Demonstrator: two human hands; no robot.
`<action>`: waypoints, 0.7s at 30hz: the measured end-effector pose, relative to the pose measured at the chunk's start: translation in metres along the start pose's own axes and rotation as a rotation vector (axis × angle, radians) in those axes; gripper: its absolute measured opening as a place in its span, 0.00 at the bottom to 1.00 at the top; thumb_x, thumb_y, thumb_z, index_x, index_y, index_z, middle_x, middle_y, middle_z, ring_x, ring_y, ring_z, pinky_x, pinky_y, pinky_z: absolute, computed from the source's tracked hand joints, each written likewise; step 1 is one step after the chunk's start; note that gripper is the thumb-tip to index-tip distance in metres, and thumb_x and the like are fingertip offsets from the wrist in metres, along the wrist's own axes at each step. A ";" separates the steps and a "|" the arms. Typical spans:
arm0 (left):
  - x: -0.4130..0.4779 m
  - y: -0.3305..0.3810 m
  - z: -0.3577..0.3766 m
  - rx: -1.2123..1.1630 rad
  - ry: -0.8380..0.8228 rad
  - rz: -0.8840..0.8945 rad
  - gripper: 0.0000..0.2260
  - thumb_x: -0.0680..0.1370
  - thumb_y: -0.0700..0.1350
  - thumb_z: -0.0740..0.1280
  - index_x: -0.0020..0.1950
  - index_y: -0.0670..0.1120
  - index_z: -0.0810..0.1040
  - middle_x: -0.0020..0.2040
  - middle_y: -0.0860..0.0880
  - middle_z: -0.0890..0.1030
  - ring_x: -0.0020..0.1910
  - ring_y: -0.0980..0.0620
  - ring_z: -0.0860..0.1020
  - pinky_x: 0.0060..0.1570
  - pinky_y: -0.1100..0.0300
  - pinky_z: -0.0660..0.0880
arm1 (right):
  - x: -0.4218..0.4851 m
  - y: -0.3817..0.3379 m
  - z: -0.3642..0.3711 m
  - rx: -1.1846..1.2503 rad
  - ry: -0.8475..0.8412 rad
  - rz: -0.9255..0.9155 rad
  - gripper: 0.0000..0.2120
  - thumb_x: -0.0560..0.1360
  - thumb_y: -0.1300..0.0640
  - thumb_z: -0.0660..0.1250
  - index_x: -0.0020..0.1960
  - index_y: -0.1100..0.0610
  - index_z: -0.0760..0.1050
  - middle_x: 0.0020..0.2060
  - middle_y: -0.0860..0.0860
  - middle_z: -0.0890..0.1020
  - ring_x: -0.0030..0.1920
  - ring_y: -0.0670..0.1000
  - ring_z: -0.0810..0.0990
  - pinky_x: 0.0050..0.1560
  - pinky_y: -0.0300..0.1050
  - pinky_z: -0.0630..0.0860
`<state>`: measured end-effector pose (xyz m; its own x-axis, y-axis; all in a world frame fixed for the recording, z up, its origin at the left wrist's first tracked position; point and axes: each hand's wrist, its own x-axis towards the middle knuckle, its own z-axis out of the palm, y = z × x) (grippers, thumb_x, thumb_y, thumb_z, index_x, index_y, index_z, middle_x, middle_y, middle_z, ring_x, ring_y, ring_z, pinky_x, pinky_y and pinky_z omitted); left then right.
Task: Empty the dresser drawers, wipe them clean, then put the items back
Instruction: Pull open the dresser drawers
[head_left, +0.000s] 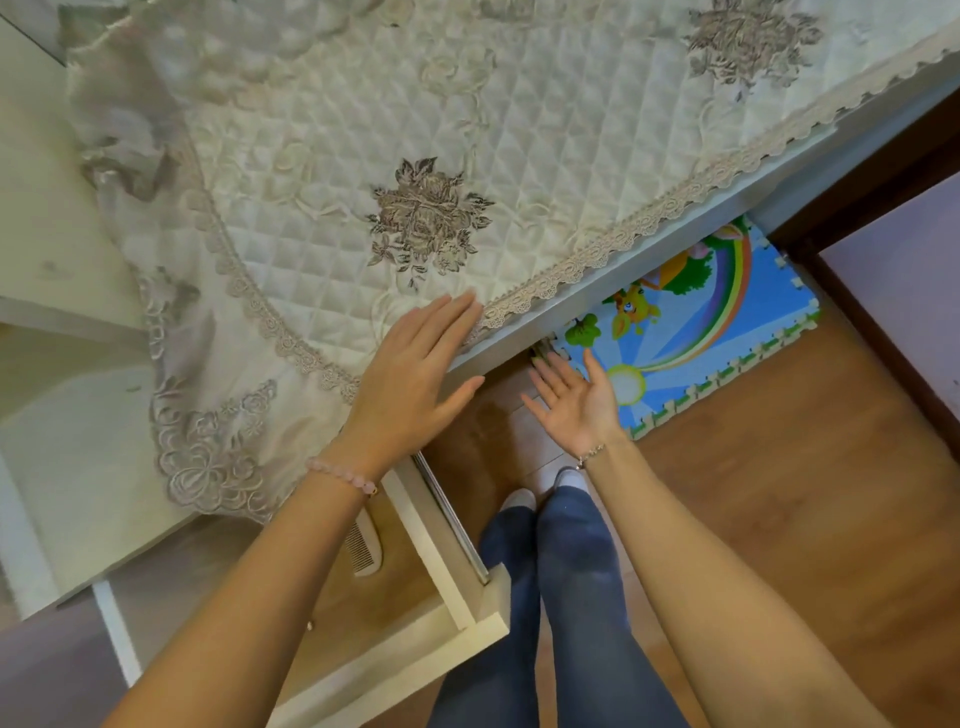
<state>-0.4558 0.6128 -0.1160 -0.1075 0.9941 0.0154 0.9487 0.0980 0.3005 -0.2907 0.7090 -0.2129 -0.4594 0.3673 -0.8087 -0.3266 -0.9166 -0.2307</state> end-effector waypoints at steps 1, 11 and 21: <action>0.000 -0.001 -0.001 -0.011 0.000 0.004 0.28 0.77 0.52 0.64 0.74 0.44 0.61 0.73 0.47 0.64 0.72 0.49 0.61 0.71 0.52 0.58 | 0.004 0.003 0.004 0.046 0.003 0.000 0.27 0.78 0.42 0.54 0.72 0.57 0.63 0.69 0.54 0.69 0.69 0.52 0.67 0.65 0.54 0.65; -0.003 -0.011 -0.012 -0.041 -0.011 0.023 0.26 0.78 0.51 0.63 0.73 0.42 0.63 0.73 0.46 0.65 0.73 0.48 0.61 0.71 0.48 0.58 | 0.021 0.014 0.026 0.278 0.016 -0.029 0.29 0.78 0.41 0.52 0.72 0.59 0.62 0.71 0.55 0.65 0.72 0.53 0.62 0.72 0.60 0.57; -0.007 -0.011 -0.008 0.003 -0.055 0.039 0.31 0.77 0.56 0.61 0.75 0.42 0.58 0.75 0.45 0.60 0.75 0.47 0.55 0.74 0.51 0.48 | 0.012 0.022 0.018 0.340 0.045 -0.054 0.32 0.77 0.38 0.52 0.72 0.59 0.62 0.71 0.56 0.65 0.72 0.53 0.62 0.72 0.58 0.56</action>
<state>-0.4675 0.6046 -0.1116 -0.0537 0.9982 -0.0254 0.9527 0.0588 0.2983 -0.3182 0.6956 -0.2177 -0.3993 0.3993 -0.8253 -0.6095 -0.7881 -0.0864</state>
